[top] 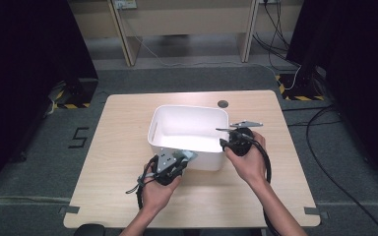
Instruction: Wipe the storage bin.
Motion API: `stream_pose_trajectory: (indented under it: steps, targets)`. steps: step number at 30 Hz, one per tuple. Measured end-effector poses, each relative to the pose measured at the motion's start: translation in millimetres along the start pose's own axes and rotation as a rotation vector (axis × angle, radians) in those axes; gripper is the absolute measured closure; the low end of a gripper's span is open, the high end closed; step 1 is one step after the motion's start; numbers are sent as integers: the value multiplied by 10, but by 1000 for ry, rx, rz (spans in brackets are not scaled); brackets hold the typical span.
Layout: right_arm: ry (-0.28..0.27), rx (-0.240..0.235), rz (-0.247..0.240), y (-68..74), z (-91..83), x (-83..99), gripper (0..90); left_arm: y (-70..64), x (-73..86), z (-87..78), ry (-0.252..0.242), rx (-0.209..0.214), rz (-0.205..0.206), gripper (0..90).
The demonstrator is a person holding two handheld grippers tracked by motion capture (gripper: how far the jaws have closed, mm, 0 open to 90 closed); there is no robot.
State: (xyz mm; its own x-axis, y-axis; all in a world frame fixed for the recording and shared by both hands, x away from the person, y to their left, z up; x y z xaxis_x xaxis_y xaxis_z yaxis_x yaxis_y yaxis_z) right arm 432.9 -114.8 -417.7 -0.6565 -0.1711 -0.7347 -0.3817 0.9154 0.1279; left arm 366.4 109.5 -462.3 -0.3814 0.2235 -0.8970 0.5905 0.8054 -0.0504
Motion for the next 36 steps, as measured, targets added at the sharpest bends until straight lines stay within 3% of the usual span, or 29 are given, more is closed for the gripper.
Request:
stream_pose_trajectory:
  steps: [13, 36]
  targets:
    - [1, 0, -3, -2, 0, -1, 653, -32, -87, -30, -11, -1, 17, 821]
    - [-3, 4, -5, 1, 4, -6, 653, -78, 7, 67, 10, -8, 29, 821]
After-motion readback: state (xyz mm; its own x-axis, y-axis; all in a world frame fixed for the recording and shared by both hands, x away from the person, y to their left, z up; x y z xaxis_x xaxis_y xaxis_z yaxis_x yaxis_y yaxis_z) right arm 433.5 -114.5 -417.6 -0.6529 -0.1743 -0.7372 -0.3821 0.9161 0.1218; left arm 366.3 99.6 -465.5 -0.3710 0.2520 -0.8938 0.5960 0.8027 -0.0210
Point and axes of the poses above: each handheld gripper's, and its own axes: z roughly forward along the jaws, x roughly out of its underside, y roughly to its left, the point moved 3 cm from there along z, roughly forward along the jaws, and after that the axes turned 1 degree about -y, right-handed, at the moved point
